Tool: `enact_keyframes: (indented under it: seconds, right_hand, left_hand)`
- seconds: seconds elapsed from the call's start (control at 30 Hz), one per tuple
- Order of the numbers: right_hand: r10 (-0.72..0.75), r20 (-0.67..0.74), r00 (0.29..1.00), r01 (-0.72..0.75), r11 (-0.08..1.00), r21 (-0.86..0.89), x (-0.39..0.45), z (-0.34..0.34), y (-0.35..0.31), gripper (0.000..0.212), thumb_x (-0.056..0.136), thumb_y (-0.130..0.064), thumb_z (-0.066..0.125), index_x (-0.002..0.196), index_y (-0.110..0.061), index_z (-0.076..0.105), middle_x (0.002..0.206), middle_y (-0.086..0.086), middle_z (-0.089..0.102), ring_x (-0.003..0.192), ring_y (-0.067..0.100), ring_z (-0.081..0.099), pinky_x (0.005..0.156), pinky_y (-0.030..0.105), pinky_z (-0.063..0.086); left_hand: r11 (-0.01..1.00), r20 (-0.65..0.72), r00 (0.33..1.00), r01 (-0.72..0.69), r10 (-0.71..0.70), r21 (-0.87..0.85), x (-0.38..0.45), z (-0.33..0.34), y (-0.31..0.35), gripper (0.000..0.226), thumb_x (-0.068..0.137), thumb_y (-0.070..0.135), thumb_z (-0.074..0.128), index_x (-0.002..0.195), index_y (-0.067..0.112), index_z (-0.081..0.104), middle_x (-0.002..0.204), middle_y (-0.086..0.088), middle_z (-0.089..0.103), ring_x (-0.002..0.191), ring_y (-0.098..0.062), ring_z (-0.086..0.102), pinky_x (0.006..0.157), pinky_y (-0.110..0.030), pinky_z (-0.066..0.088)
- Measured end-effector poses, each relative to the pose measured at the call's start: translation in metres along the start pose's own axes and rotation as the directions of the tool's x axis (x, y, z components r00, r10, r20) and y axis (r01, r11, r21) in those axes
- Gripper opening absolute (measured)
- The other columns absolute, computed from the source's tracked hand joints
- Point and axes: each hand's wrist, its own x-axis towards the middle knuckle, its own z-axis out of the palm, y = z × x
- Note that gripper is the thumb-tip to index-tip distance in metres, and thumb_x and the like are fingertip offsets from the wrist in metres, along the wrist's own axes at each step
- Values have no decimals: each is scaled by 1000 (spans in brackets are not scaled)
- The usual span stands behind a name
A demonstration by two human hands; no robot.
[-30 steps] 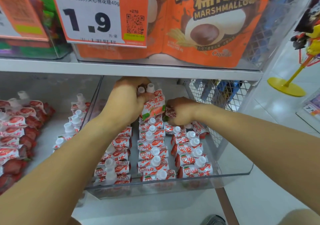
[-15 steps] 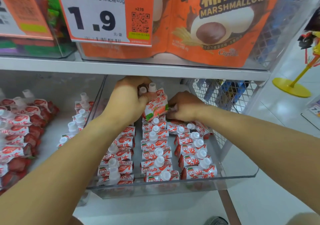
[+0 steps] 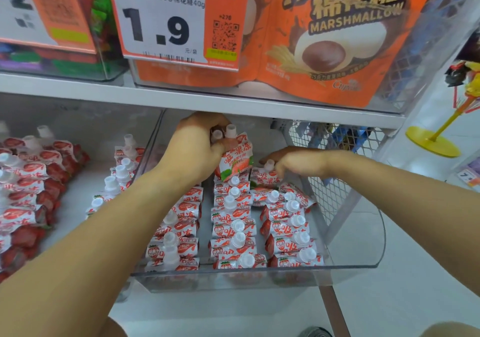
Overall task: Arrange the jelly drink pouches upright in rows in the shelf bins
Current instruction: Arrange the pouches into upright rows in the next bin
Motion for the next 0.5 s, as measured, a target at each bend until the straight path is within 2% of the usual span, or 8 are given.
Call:
enact_keyframes:
  seconds: [0.03,0.07,0.1,0.17,0.27,0.33,0.43,0.5]
  right_hand:
    - [-2,-18,1000,0,995,-101,-2,1,3,29,91,-5,51,119,-5,55,122,3,56,107,21,47,87,28,39]
    - [11,3,1000,-11,980,-200,-2,3,7,41,87,-2,54,128,-4,49,123,8,59,105,26,51,87,31,45]
    - [49,48,998,-34,961,-275,-2,7,11,63,83,-1,60,140,-12,38,129,10,57,110,28,55,92,38,51]
    - [111,101,989,-72,941,-331,-4,12,19,104,77,-1,72,154,-28,8,141,7,50,121,29,55,100,43,52]
    - [59,88,994,-26,943,-332,-7,13,28,126,67,-10,89,155,-29,1,146,0,47,130,25,50,106,36,45]
    - [-3,35,999,16,926,-377,-9,16,32,123,66,-17,90,154,-30,5,141,-1,52,124,23,54,103,33,46]
    - [-120,-56,991,77,865,-495,-13,15,33,88,84,-24,73,152,-33,19,137,1,57,113,25,60,91,29,51]
    - [-103,-74,992,46,835,-548,-20,4,28,70,91,-26,66,151,-28,31,144,0,52,122,23,56,93,25,46]
  left_hand:
    - [1000,2,1000,1,-1,-5,0,0,0,12,82,22,74,92,17,70,83,0,65,75,-17,59,64,-19,41]
    - [1000,4,1000,1,-1,-9,0,0,1,12,82,22,74,92,17,70,84,0,65,75,-17,59,66,-20,40]
    - [1000,5,1000,1,-1,-11,0,0,1,13,82,22,75,93,17,70,84,1,65,75,-17,58,67,-20,39]
    - [1000,4,1000,1,-1,-11,0,0,2,13,82,22,75,93,17,70,83,1,63,74,-16,57,64,-19,39]
    - [1000,2,1000,-1,1,0,-1,0,2,13,83,23,74,93,17,69,84,0,64,73,-16,56,60,-15,37]
    - [1000,-2,1000,-2,2,7,-1,0,1,14,82,23,75,94,17,69,87,-1,65,76,-17,57,61,-16,37]
    - [1000,-6,1000,-5,5,9,-1,0,1,15,83,23,74,95,15,70,87,-2,65,77,-19,58,62,-20,40]
    - [1000,-4,1000,-6,6,14,-1,0,2,15,83,23,74,95,15,70,88,-3,66,78,-20,60,66,-25,44]
